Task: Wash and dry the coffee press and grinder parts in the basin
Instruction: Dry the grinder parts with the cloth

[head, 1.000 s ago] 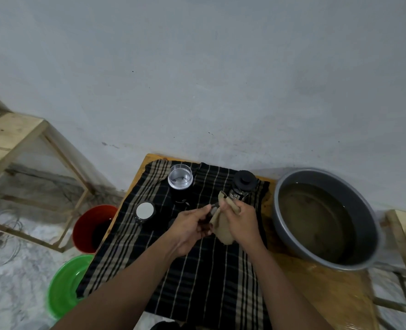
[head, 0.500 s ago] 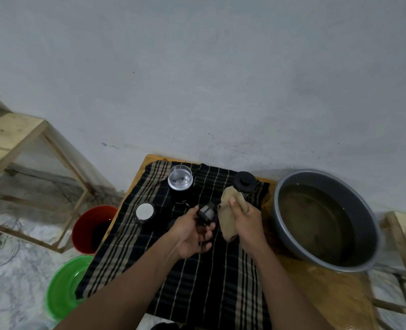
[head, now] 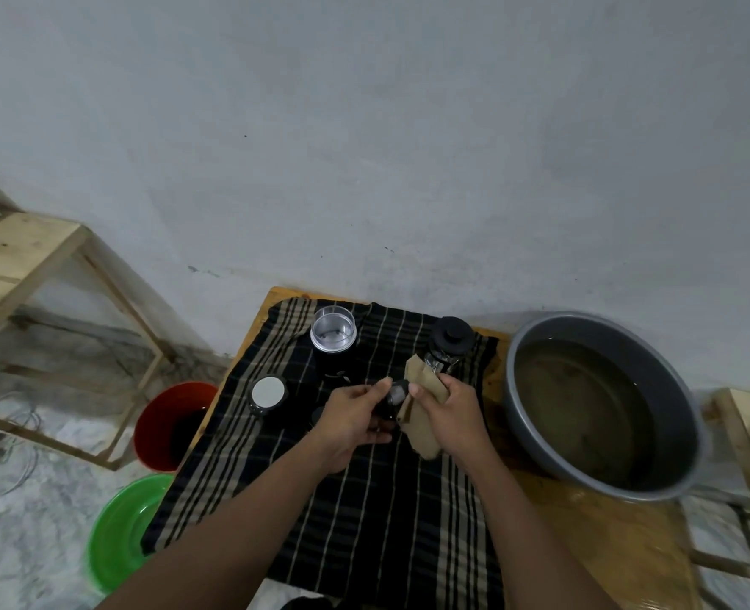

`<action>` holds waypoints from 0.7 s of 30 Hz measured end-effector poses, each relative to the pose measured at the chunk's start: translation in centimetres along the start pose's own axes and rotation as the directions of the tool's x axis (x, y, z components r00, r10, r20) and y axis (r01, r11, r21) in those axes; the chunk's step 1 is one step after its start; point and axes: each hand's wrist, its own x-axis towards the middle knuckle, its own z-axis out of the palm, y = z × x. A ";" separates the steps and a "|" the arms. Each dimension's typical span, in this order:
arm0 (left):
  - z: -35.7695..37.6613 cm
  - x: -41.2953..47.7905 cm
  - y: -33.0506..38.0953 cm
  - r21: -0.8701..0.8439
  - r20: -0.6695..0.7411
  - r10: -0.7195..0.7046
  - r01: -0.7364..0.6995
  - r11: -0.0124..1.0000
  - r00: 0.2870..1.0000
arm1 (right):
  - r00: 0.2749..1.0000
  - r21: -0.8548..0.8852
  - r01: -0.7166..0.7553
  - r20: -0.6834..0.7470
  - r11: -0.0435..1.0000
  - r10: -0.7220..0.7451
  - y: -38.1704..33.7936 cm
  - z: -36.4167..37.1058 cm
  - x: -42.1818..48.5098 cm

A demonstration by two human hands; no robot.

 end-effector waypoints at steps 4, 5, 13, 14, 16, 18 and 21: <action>0.6 -0.1 -0.5 -0.052 -0.007 -0.028 0.028 0.998 1.000 | 0.999 0.052 0.032 -0.029 0.998 -0.031 -0.7 1.2 -0.5; 0.8 -0.2 -0.4 -0.077 0.003 -0.034 0.034 0.996 0.999 | 0.998 0.024 0.058 0.021 0.998 -0.058 -0.8 1.6 -0.6; 1.0 -0.4 -0.9 -0.215 0.008 -0.041 0.042 0.976 0.999 | 0.989 -0.084 0.123 -0.070 0.989 -0.129 -0.7 1.2 0.6; 1.0 -0.5 -0.8 -0.255 -0.005 -0.055 0.052 0.966 0.998 | 0.984 -0.054 0.105 -0.137 0.993 -0.111 -0.6 0.9 0.6; 0.6 -0.4 -0.4 -0.293 -0.016 -0.081 0.073 0.953 0.997 | 0.988 0.062 0.076 -0.142 0.995 -0.067 -0.5 0.5 0.4; 0.3 -0.4 -0.1 -0.274 -0.006 -0.126 0.119 0.954 0.992 | 0.997 0.087 0.072 0.034 0.994 -0.075 -0.5 0.7 -0.2; 0.8 -0.3 0.1 -0.190 -0.035 -0.195 0.185 0.964 0.980 | 0.972 -0.109 0.157 0.191 0.982 -0.134 0.1 1.5 -0.8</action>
